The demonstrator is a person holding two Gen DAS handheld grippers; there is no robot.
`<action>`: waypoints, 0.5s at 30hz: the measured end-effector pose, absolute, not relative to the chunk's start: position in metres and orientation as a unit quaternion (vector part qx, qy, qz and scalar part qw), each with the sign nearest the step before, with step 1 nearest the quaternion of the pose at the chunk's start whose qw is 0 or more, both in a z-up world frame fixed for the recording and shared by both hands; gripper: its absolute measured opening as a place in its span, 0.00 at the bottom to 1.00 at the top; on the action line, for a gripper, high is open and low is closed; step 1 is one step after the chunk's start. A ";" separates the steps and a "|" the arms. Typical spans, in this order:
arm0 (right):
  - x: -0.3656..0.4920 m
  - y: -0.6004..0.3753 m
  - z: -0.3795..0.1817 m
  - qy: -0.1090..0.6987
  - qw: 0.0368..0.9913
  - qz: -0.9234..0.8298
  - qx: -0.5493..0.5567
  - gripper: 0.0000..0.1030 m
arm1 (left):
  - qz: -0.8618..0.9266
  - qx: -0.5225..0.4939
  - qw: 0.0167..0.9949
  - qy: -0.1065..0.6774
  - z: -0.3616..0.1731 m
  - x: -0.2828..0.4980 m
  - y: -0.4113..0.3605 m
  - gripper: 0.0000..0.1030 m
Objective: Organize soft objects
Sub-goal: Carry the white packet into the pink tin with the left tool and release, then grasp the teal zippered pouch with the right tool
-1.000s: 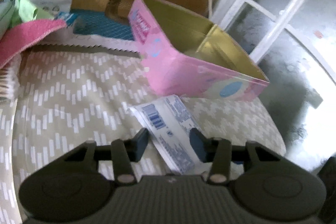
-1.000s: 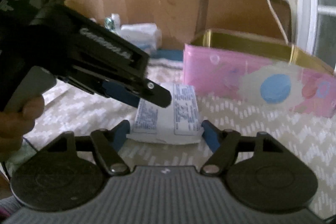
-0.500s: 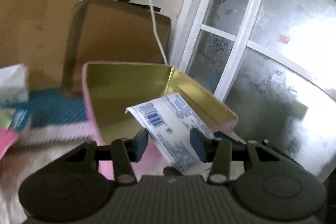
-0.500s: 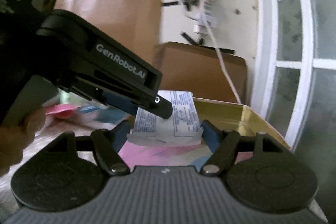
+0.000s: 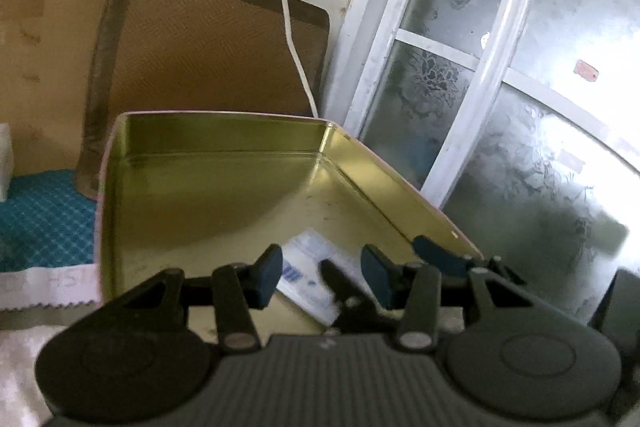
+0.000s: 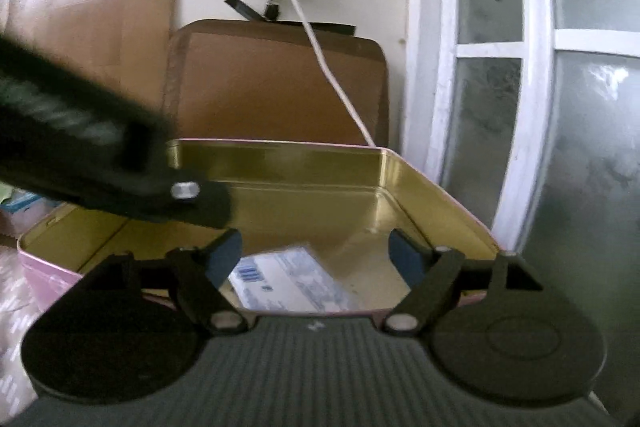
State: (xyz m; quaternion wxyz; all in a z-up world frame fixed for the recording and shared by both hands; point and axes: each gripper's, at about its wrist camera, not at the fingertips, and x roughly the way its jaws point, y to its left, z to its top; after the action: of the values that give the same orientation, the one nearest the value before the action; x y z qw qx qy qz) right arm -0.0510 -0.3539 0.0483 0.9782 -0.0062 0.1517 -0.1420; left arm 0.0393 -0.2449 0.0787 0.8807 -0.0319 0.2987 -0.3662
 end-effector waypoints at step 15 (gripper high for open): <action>-0.099 -0.277 0.073 0.130 0.989 -0.023 0.068 0.39 | -0.216 0.033 0.947 0.236 0.049 -0.077 -0.048 0.48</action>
State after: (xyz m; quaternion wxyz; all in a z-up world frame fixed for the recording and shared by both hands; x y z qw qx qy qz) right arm -0.0991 -0.2766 0.0729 0.9889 0.0680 0.1298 -0.0235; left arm -0.0771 -0.0481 0.0493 0.9468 0.0327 0.2361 -0.2161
